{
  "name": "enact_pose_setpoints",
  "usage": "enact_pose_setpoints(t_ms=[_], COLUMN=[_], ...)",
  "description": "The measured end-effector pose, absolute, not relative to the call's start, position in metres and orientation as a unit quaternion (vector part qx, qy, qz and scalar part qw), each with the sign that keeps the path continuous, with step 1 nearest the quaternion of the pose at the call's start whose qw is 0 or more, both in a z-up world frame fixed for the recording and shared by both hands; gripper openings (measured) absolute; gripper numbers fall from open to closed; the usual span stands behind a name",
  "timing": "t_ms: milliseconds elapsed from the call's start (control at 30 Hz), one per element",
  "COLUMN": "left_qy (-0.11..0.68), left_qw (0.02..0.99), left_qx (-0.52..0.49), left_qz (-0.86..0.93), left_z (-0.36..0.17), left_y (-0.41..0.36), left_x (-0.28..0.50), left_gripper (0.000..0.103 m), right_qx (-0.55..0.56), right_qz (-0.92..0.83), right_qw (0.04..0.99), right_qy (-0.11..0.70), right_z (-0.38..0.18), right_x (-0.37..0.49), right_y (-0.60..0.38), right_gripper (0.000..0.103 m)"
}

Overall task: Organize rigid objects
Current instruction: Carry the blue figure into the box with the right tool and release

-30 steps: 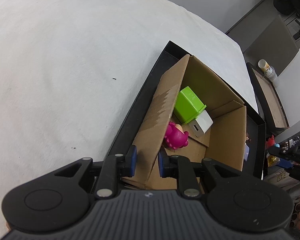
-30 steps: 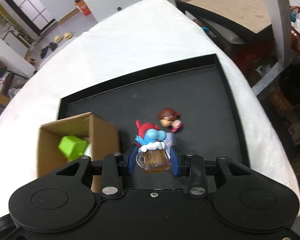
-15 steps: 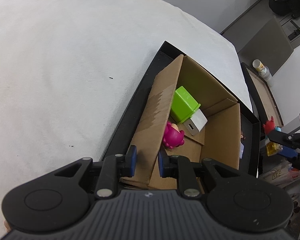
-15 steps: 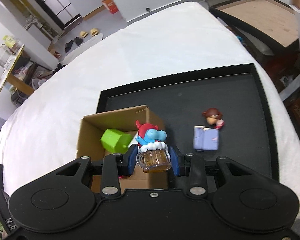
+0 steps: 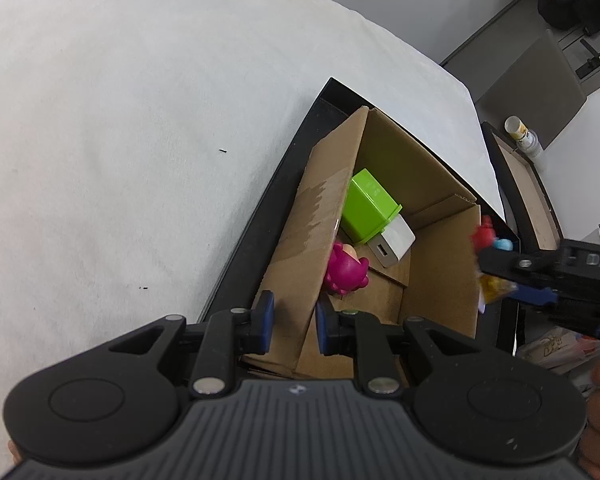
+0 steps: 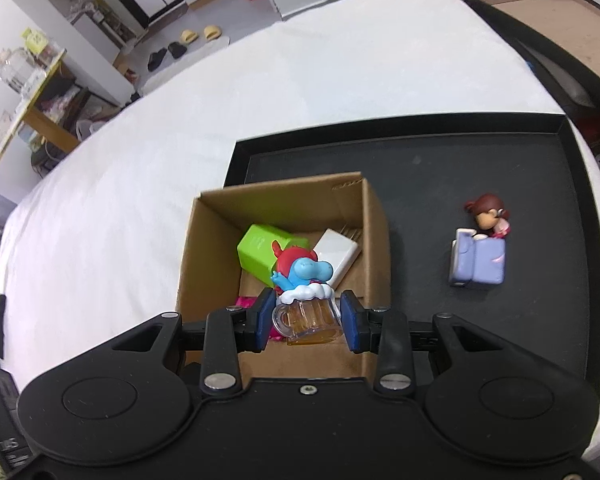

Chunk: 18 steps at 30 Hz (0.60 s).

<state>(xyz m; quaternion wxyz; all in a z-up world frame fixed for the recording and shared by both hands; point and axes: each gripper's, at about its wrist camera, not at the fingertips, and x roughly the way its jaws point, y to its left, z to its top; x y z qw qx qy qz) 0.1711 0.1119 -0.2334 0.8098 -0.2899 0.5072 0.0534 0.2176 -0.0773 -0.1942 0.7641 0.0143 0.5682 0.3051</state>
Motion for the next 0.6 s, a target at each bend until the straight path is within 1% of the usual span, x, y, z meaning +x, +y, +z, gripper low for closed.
enact_pose_setpoints(t_ms=[233,333,400,600], left_qy=[0.503,0.504,0.503,0.503], left_qw=[0.814,0.812,0.813,0.811], left_qx=[-0.286,-0.29,-0.288,-0.295], left_qz=[0.047,0.045,0.046,0.048], left_z=[-0.233,-0.235,-0.235,-0.236], left_y=[0.112,0.114,0.114,0.116], left_x=[0.171,0.172,0.172,0.17], left_gripper=[0.018,0.019,0.018,0.018], right_qx=[-0.024,-0.035,-0.037,-0.034], right_qz=[0.306,0.302,0.306,0.314], right_qw=[0.765,0.767,0.769,0.774], right_qy=[0.567,0.565,0.559,0.549], right_z=[-0.213,-0.217,-0.214,-0.201], right_x=[0.213,0.213,0.211,0.212], right_y=[-0.057,-0.053,-0.053,-0.057], right_gripper=[0.036,0.04,0.044,0.047])
